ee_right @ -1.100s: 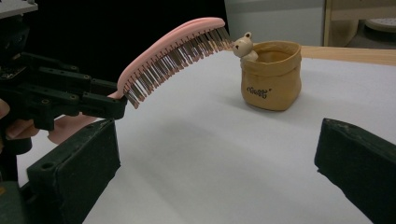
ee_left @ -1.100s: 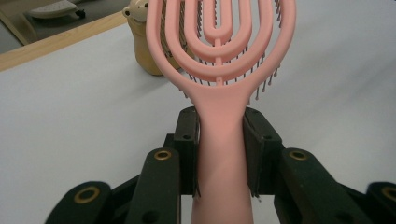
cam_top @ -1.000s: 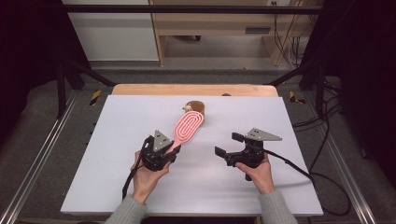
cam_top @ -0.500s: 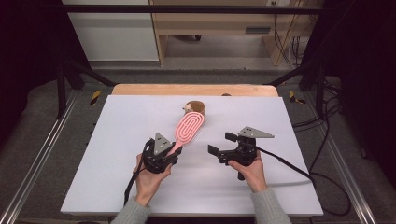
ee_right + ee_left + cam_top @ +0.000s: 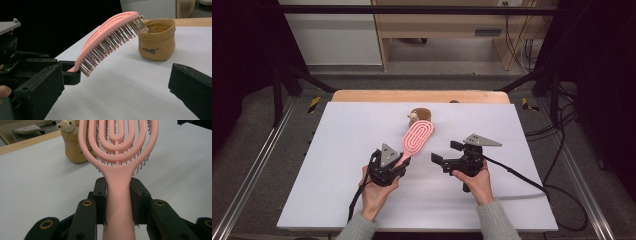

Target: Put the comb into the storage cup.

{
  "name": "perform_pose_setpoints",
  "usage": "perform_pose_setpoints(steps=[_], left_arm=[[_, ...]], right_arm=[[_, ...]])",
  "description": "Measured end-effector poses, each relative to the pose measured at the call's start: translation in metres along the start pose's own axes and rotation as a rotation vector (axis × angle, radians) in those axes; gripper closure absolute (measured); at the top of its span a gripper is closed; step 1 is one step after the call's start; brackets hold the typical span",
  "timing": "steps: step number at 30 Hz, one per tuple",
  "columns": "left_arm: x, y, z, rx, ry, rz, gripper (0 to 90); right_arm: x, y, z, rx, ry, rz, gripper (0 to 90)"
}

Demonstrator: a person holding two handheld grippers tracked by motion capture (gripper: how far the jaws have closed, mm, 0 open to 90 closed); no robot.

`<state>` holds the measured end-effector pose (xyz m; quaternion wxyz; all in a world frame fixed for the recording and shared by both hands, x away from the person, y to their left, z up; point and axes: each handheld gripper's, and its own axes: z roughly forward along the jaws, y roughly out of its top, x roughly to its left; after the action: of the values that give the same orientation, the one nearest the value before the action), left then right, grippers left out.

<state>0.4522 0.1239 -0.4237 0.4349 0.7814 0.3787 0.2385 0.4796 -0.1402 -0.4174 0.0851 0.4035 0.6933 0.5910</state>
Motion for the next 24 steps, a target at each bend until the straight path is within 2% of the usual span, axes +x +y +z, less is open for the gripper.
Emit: perform_pose_setpoints(steps=[24], left_arm=[[-0.021,0.003,0.007,-0.016,-0.018,0.036,69.4]], right_arm=[[-0.001,0.001,0.003,0.001,-0.010,0.070,1.5]])
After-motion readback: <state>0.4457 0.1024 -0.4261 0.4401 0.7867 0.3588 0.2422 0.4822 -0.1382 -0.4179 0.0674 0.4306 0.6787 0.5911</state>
